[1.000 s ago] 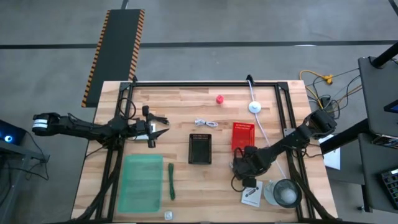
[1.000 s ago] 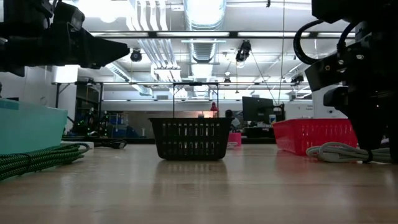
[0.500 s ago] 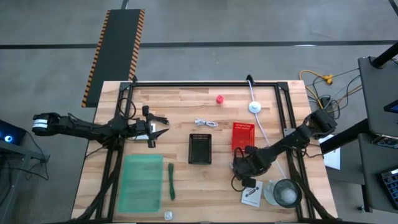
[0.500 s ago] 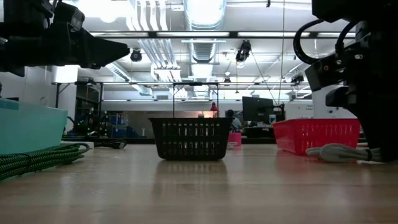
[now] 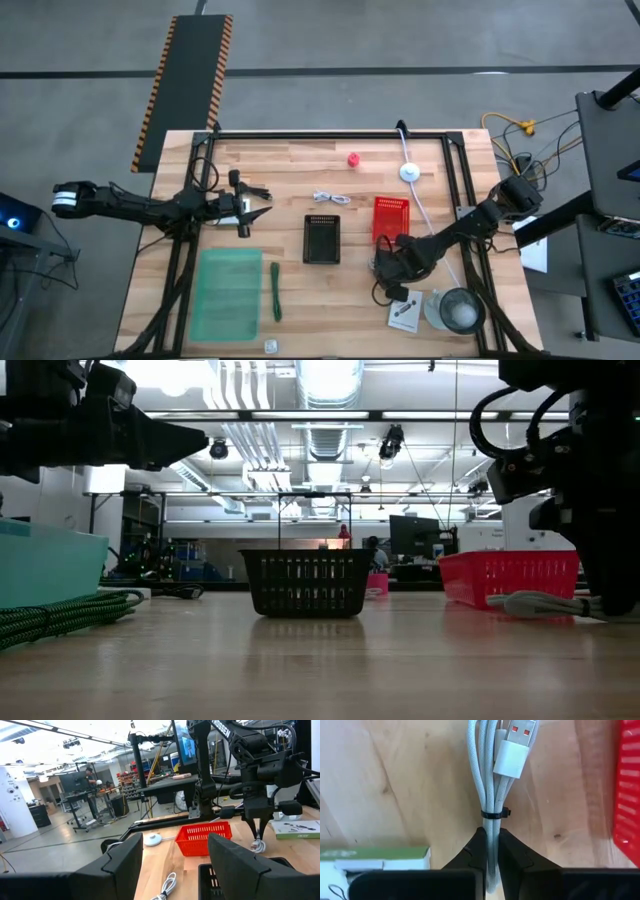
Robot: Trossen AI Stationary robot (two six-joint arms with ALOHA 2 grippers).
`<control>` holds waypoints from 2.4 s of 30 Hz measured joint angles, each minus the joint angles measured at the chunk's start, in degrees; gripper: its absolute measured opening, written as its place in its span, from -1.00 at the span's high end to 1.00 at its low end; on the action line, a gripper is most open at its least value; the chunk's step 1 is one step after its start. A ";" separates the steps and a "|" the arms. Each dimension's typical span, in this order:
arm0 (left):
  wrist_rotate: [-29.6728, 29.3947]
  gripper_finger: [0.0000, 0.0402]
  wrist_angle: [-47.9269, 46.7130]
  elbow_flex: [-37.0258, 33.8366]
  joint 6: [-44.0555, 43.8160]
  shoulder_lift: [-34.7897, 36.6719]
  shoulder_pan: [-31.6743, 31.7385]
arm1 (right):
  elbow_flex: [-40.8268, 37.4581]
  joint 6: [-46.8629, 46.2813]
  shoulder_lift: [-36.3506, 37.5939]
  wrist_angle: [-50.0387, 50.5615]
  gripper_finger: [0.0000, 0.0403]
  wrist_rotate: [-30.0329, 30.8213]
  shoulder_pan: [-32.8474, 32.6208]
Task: Pick and place items into bin
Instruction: Put the bottom white charger cable into the green bin
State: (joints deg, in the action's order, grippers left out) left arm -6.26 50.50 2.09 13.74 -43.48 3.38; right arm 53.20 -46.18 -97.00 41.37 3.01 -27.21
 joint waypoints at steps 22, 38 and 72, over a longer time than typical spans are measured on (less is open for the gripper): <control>0.01 -0.04 0.02 -0.02 0.00 -0.01 -0.02 | 0.17 34.28 3.92 -23.30 0.93 19.65 1.20; 0.00 -0.04 0.31 0.20 0.15 -0.57 -0.02 | -5.65 58.38 -1.18 -70.79 0.93 18.28 18.41; 13.69 -0.04 19.44 9.12 -1.14 -29.69 0.00 | -7.70 61.21 -5.50 -88.31 0.94 -9.05 27.22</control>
State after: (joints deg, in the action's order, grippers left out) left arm 7.43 69.94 11.21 12.60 -73.17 3.38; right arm 45.50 15.03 -102.50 -46.94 -6.04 0.01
